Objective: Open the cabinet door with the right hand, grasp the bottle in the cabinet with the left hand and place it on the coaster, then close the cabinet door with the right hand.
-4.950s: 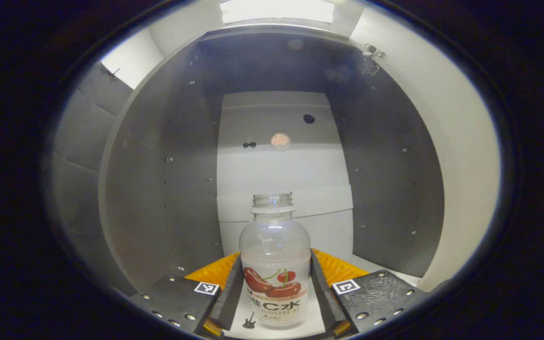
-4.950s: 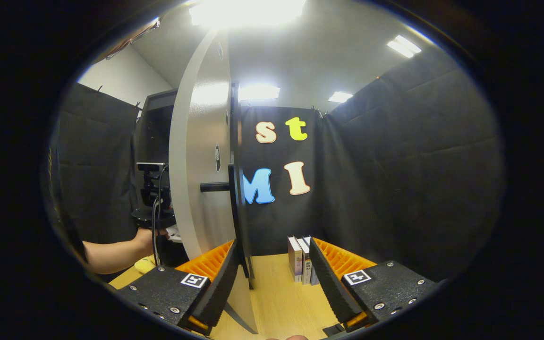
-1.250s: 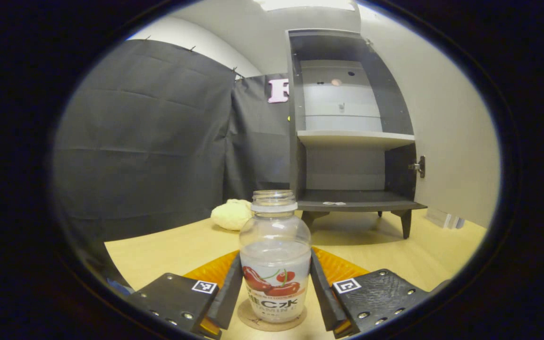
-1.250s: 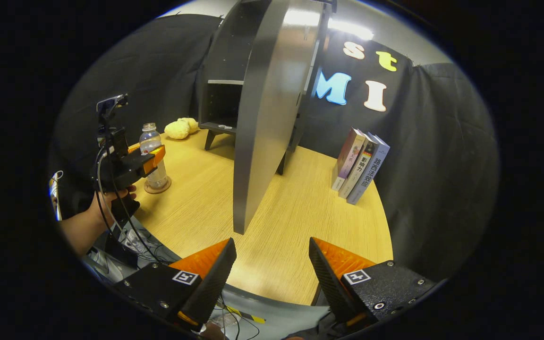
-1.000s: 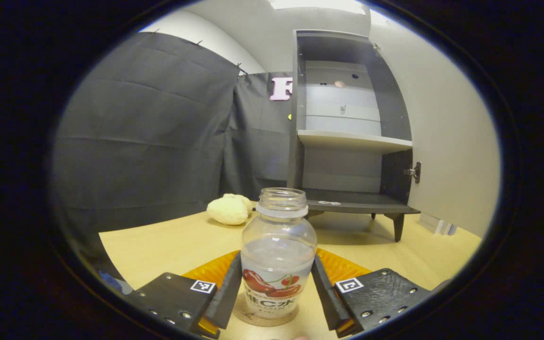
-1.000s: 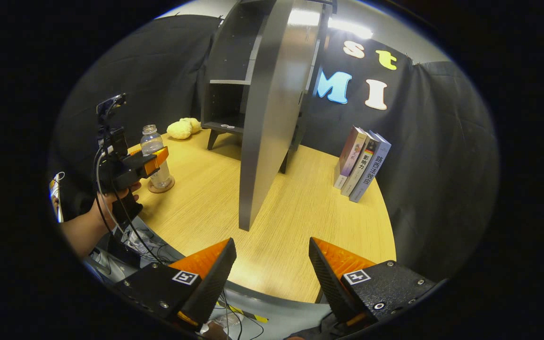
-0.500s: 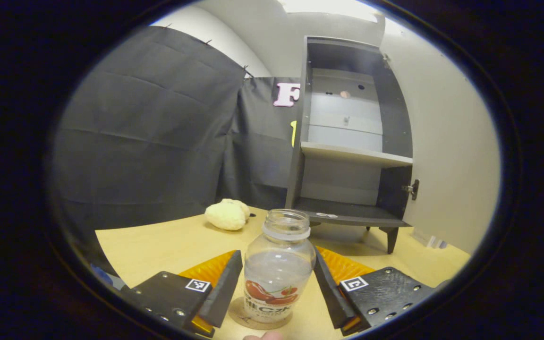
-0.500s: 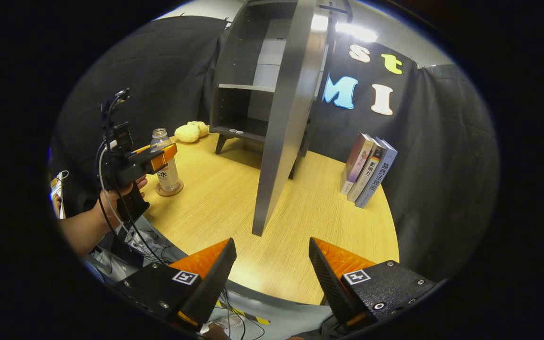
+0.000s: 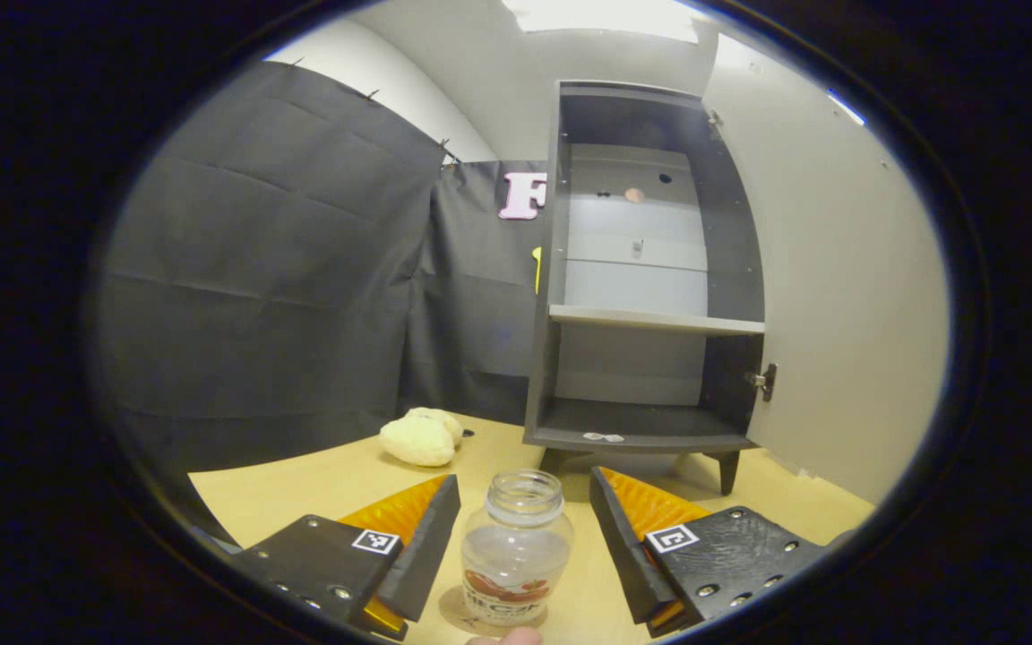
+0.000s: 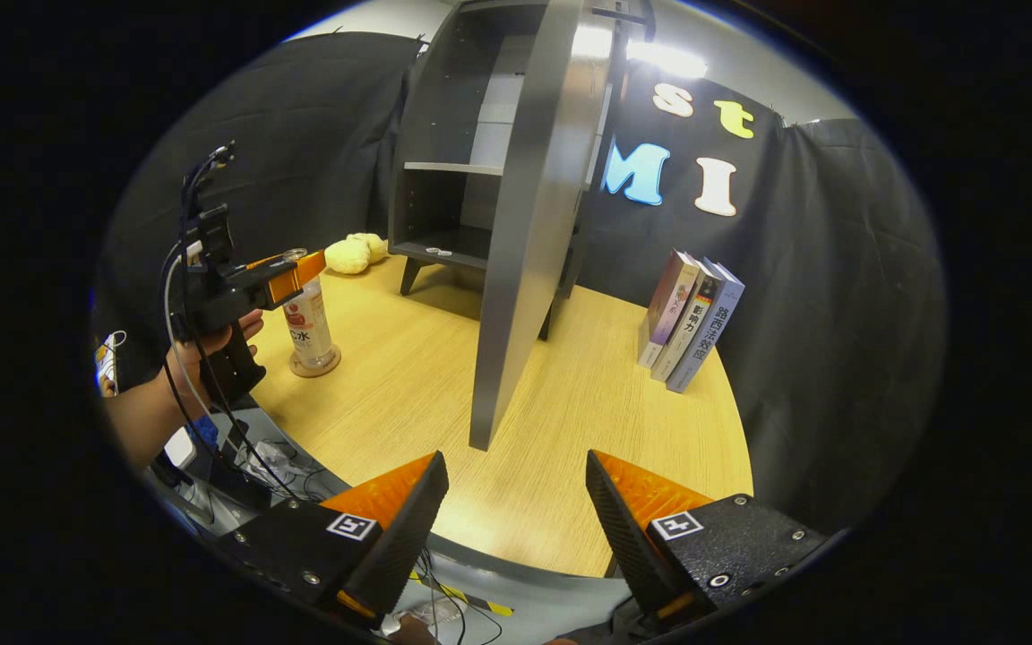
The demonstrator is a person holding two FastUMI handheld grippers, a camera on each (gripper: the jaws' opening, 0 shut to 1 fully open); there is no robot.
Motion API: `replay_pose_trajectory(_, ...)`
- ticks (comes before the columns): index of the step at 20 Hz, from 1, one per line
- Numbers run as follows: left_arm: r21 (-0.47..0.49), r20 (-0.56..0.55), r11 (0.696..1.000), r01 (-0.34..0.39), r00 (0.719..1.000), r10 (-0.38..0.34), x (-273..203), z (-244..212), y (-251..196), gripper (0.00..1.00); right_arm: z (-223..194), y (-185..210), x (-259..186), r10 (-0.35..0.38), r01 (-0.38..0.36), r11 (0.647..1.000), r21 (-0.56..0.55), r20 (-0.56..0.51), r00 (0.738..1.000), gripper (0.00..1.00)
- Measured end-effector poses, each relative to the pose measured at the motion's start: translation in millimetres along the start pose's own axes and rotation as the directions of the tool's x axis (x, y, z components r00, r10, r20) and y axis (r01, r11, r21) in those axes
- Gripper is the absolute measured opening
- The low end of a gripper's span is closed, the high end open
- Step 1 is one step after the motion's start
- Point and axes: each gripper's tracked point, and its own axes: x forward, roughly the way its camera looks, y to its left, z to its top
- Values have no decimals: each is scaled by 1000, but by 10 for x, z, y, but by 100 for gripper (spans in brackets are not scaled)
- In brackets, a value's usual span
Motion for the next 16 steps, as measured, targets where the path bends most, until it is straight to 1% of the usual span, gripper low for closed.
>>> replay_pose_trajectory(3, 24, 38, 1000, 6, 999, -7, -24, 265, 18, 84, 39, -35, -14, -5, 4, 1000, 23, 15, 1000, 95)
replay_pose_trajectory(6, 60, 65, 998, 6, 998, -10, -59, 536, -6, 84, 24, -126, -16, -33, 32, 998, 45, 13, 999, 95)
replay_pose_trajectory(9, 98, 73, 995, 30, 997, -37, -73, 839, -84, 84, 109, -256, -63, -58, 54, 994, 93, 38, 998, 95)
replay_pose_trajectory(11, 67, 57, 995, 72, 995, -76, -118, 990, -247, 84, 188, -406, -103, -94, 87, 990, 110, 57, 994, 95)
replay_pose_trajectory(13, 50, 38, 994, 95, 995, -97, -189, 1152, -383, 84, 318, -591, -146, -129, 116, 983, 144, 86, 988, 95)
replay_pose_trajectory(16, 97, 35, 992, 84, 996, -88, -240, 1419, -455, 84, 625, -990, -241, -197, 163, 964, 212, 151, 969, 95)
